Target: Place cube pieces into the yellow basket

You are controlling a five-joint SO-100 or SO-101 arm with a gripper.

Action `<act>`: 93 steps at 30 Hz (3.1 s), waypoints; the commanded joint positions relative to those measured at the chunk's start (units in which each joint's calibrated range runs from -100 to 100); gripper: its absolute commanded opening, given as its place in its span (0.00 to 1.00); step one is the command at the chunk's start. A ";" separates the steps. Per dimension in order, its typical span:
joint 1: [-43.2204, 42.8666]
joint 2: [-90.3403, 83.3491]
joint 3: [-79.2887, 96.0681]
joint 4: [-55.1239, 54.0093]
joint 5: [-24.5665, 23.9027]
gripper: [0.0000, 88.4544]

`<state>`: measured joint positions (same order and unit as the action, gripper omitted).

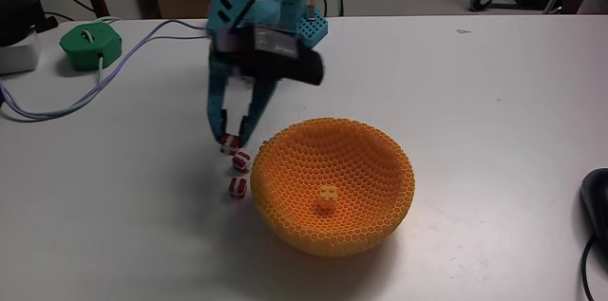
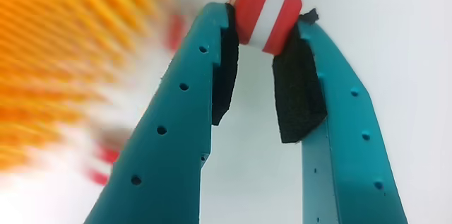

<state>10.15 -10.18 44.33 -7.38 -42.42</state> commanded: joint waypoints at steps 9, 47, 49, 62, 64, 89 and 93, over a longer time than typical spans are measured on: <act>-16.40 2.04 -10.87 8.25 0.63 0.44; 3.27 2.04 16.67 -0.88 -9.08 0.41; 3.17 3.93 15.32 -1.49 -9.13 0.41; 3.08 16.24 4.82 -5.05 -8.94 0.39; 3.45 16.91 4.15 -5.05 -8.99 0.35; -10.62 1.85 -12.70 -1.31 -4.69 0.06; -17.70 5.54 -12.41 -3.40 -4.25 0.34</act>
<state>-4.06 -4.77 34.98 -8.93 -47.55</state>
